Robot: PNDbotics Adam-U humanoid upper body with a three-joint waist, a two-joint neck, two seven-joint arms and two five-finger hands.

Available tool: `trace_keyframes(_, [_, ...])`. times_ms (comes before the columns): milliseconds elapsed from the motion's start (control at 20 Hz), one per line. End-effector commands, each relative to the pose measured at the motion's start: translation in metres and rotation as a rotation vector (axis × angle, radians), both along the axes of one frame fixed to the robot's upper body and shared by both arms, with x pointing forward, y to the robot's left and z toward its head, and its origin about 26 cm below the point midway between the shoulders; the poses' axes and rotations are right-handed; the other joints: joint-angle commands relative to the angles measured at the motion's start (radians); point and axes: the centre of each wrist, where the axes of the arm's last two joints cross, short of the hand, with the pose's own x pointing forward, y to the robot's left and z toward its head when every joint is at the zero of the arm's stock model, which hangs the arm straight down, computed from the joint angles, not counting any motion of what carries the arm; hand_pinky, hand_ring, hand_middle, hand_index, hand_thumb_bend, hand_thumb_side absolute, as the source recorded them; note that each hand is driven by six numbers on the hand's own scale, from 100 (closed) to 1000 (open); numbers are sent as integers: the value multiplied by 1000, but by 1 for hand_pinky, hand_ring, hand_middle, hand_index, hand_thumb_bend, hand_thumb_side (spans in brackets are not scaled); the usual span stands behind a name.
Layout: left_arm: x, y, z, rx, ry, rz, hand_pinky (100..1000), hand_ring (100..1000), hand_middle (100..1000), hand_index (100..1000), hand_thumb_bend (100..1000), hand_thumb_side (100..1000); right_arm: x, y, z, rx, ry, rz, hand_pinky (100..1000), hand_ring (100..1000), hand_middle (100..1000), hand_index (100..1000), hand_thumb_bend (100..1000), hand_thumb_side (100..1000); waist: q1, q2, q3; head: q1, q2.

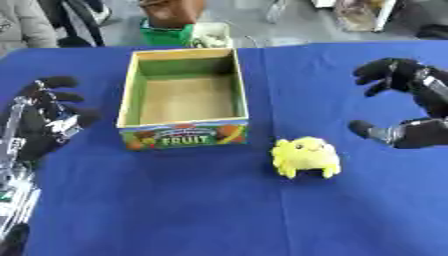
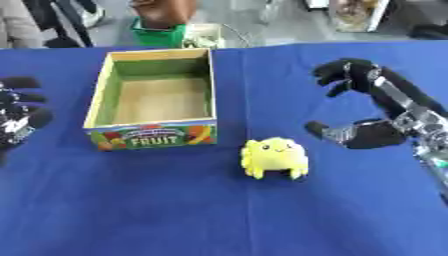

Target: Pick up objects on the table and place them in the box.

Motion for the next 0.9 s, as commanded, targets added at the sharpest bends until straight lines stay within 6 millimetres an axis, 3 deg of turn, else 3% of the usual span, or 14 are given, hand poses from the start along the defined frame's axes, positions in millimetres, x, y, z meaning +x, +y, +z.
trace_keyframes(50, [0,-2,9,6,-27,-3,537,617,653,704,967,354,0,-1,13,-56,-19,15,675,779,771,832,460,176,-3,-14,1,-3,-11])
trace_keyframes(900, [-1,-6,10,14,-28,-47,557,669,667,721,917,354,9,9,-2,-282,123,100,694,791,779,869,455,221,-6,-15,5,-6,-25])
